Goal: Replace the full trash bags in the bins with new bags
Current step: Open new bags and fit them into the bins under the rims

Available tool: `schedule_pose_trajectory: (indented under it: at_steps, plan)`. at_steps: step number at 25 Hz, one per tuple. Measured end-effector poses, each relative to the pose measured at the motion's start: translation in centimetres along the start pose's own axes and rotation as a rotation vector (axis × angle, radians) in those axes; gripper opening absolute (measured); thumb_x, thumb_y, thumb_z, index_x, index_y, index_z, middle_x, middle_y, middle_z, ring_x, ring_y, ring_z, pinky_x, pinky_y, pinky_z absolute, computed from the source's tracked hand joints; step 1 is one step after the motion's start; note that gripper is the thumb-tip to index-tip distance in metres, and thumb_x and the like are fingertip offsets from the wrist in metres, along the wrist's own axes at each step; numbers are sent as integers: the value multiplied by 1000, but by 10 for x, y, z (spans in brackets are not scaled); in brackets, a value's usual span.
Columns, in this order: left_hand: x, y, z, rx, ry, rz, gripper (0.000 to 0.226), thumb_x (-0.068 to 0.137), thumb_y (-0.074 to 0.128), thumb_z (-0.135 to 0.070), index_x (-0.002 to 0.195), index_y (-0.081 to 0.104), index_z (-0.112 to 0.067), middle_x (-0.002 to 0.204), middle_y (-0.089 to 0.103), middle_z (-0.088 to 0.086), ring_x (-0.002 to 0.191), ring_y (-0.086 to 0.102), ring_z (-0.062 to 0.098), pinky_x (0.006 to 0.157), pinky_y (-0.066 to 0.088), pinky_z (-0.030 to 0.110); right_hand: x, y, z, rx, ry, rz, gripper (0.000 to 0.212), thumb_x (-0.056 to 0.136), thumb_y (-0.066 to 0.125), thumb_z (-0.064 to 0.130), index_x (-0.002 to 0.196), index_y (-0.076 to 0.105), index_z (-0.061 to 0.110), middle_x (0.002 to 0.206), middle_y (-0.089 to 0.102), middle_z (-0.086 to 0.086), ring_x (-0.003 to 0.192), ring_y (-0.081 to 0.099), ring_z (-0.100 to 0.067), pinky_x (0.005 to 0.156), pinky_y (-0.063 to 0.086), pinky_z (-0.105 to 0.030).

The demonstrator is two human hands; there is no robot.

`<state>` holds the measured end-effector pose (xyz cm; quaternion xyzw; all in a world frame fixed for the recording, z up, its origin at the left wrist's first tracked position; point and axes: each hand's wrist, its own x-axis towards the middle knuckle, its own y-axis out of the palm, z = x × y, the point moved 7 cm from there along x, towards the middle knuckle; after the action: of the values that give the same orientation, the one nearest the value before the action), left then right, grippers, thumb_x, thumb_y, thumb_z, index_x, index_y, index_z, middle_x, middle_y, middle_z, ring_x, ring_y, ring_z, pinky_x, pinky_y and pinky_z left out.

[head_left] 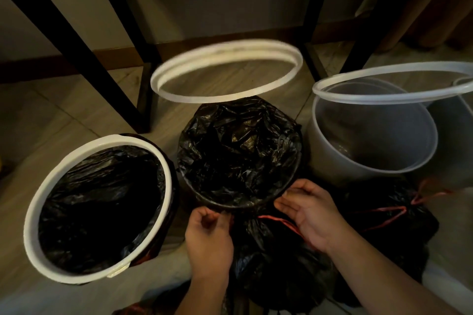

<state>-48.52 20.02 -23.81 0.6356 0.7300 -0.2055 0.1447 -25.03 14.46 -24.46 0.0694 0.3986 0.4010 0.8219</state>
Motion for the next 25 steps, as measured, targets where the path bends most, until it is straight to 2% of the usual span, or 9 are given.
schedule_pose_trajectory:
  at_steps: [5, 9, 11, 14, 17, 19, 20, 22, 25]
  plan:
    - [-7, -4, -7, -267, -145, -20, 28, 93, 64, -3, 115, 58, -19, 110, 71, 10, 100, 71, 31, 88, 61, 48, -8, 1, -14, -157, 181, 91, 22, 87, 53, -11, 90, 68, 4, 102, 75, -27, 98, 76, -43, 83, 62, -46]
    - [-18, -1, -22, -498, -259, 105, 33, 89, 67, -17, 121, 58, -23, 114, 73, 13, 99, 74, 35, 72, 64, 48, -23, 3, -15, -692, 253, 243, 18, 81, 82, 18, 98, 80, 14, 108, 80, -12, 100, 73, -21, 90, 55, -33]
    - [-16, 2, -27, -519, -278, 126, 35, 94, 70, -26, 126, 59, -25, 121, 73, 9, 104, 76, 37, 77, 63, 49, -35, 19, -12, -1022, 213, 413, 9, 91, 79, 20, 98, 80, 26, 101, 80, 7, 98, 70, -5, 90, 52, -20]
    - [-12, 8, -25, -470, -303, 130, 38, 96, 71, -22, 131, 57, -27, 122, 76, 7, 105, 76, 35, 78, 63, 44, -44, 32, 29, -1472, 106, 442, 23, 93, 70, 15, 103, 79, 34, 102, 77, 15, 100, 70, 0, 95, 55, -23]
    - [-8, 13, -23, -437, -292, 140, 37, 97, 73, -21, 131, 58, -27, 116, 79, 7, 101, 78, 31, 70, 64, 39, -76, 65, 118, -1507, -325, 347, 17, 90, 69, 31, 96, 78, 44, 92, 78, 20, 86, 73, 1, 77, 59, -21]
    - [-4, 19, -29, -457, -269, 182, 40, 97, 73, -21, 133, 56, -24, 118, 79, 8, 104, 78, 31, 82, 65, 44, -114, 97, 173, -1097, -781, 267, 17, 90, 66, 33, 98, 79, 41, 94, 80, 12, 82, 76, -13, 68, 61, -25]
    - [-1, 21, -31, -457, -264, 196, 41, 98, 73, -22, 135, 56, -22, 120, 78, 8, 106, 77, 31, 90, 63, 47, -129, 106, 185, -995, -1015, 229, 19, 93, 66, 30, 105, 78, 38, 104, 80, 9, 89, 76, -18, 74, 61, -29]
    - [2, 22, -32, -452, -250, 202, 41, 97, 74, -23, 134, 57, -18, 122, 77, 9, 107, 77, 31, 96, 60, 49, -140, 130, 176, -1178, -1288, 131, 31, 98, 62, 28, 127, 73, 25, 130, 70, 7, 122, 65, -16, 103, 53, -34]
    - [2, 18, -30, -438, -209, 172, 40, 96, 76, -26, 131, 59, -16, 120, 78, 11, 108, 77, 31, 96, 61, 50, -126, 137, 149, -1333, -1345, 148, 29, 98, 67, 19, 124, 76, 11, 128, 71, 0, 126, 62, -19, 109, 49, -43]
